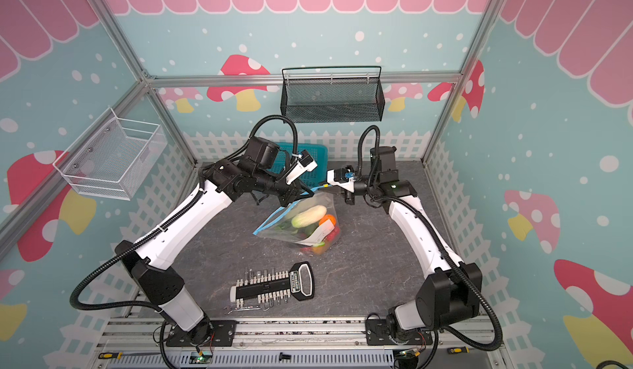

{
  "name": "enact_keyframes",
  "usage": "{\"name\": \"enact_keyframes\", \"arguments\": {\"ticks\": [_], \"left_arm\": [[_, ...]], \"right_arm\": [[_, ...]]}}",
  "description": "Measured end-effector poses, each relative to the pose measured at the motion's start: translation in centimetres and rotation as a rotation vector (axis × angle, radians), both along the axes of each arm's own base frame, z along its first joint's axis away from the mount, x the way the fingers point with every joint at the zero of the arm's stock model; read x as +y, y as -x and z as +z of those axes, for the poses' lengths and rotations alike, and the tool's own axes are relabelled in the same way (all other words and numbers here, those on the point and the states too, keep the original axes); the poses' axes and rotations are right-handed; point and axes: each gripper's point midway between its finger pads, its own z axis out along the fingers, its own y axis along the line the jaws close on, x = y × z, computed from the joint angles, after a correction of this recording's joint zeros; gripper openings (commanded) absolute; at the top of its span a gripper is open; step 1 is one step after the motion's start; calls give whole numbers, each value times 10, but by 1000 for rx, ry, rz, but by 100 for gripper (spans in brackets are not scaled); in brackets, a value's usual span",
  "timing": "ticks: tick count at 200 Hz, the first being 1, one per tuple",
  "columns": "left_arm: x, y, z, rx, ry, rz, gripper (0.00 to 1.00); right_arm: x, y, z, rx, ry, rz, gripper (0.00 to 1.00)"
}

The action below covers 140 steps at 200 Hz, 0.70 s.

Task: Place the food in the zip-top bag and seal the zipper

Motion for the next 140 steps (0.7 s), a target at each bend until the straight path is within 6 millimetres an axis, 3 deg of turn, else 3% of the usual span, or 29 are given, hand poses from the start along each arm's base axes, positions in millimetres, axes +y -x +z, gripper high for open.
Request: {"name": "enact_keyframes", "arguments": {"ticks": [23, 63, 140], "left_arm": [[-2, -1, -3, 7, -1, -4, 0], [-3, -1, -5, 6, -5, -14, 0], [-2, -2, -6, -4, -10, -19, 0]], "right_arm": [[-18, -1, 10, -29, -11, -33, 26], [-39, 0, 22, -64, -43, -44, 26], [-38, -4, 4, -6, -72, 23, 21]]}}
